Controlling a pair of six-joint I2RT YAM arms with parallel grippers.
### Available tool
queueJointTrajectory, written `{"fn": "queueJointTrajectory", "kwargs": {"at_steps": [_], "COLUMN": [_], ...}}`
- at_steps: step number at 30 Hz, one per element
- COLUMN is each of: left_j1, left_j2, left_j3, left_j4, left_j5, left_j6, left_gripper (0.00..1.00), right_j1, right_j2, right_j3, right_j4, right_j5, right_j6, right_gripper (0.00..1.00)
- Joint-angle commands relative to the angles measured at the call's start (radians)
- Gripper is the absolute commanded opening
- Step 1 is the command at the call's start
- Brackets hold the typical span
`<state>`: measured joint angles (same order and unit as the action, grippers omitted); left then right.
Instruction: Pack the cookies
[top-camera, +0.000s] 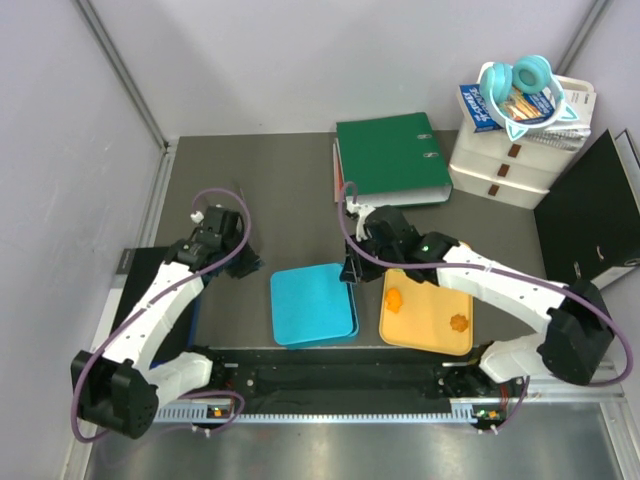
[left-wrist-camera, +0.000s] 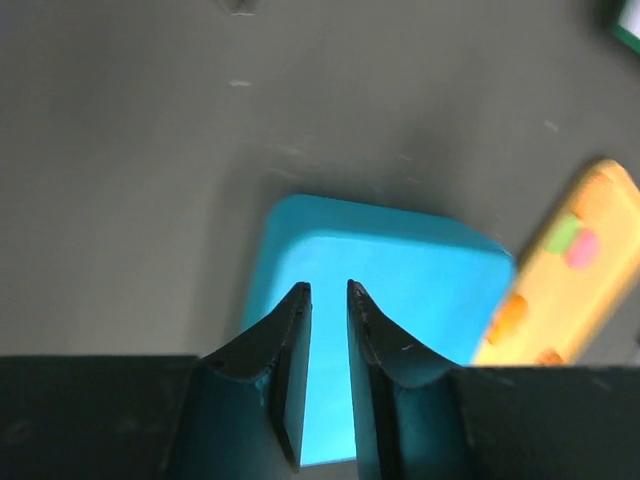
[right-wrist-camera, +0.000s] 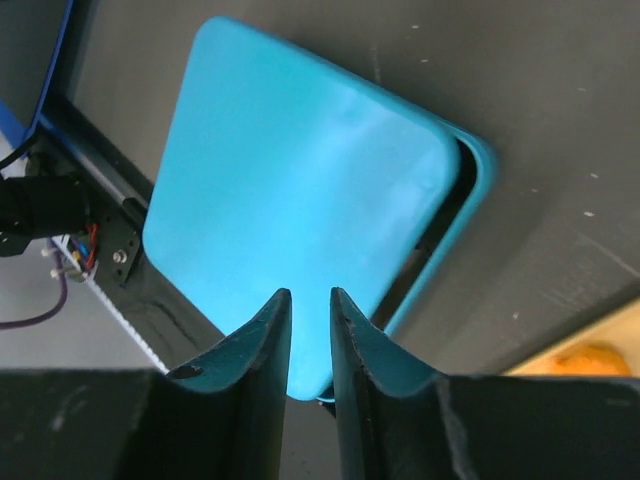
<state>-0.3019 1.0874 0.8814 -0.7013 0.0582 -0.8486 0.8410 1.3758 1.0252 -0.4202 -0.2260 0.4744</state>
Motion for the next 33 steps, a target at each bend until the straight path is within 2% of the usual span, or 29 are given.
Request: {"fn": "queueJointTrajectory", "kwargs": {"at_steps": [1,4,8,14,23,29,31,33], "left_j1": [-0.002,-0.002,-0.002,0.0,0.0,0.001,0.001,0.001], "left_j2": [-0.032,-0.053,-0.055,-0.064,-0.138,-0.288,-0.369,-0.469], "left_j3": [-0.038,-0.096,-0.206,-0.332,-0.452,-0.582,-0.616,-0.662], "left_j4": [-0.17,-0.178,-0.095,0.08,0.166,0.215,0.224,0.224], "left_j5": [-0.247,-0.258,-0.16,0.037,0.089,0.118,0.129,0.121], "left_j6": [-0.095,-0.138,-0.161,-0.188,-0.253,-0.355,-0.391,-0.444], "left_gripper": [0.25,0.22,0.16,0.11,0.08,0.06,0.01,0.0], "right_j1": [-0.023,-0.036,-0.071,-0.129,-0.16,-0.194,-0.213,-0.236], "right_j2": [-0.102,-0.148,-0.178,-0.178,-0.138,-0.144,-0.164,-0.188], "right_j3": [-0.031,-0.057,-0.1,-0.186,-0.235,-0.289,-0.318,-0.336], "right_j4": [0.005,-0.008,-0.011,0.032,0.078,0.127,0.144,0.165], "right_j5": [0.132,0.195,0.176,0.067,0.028,-0.01,-0.022,-0.038], "right_j6": [0.029,0.046,0.076,0.127,0.161,0.181,0.185,0.196], "right_gripper": [0.21,0.16,0.0,0.0,0.0,0.0,0.0,0.0]}}
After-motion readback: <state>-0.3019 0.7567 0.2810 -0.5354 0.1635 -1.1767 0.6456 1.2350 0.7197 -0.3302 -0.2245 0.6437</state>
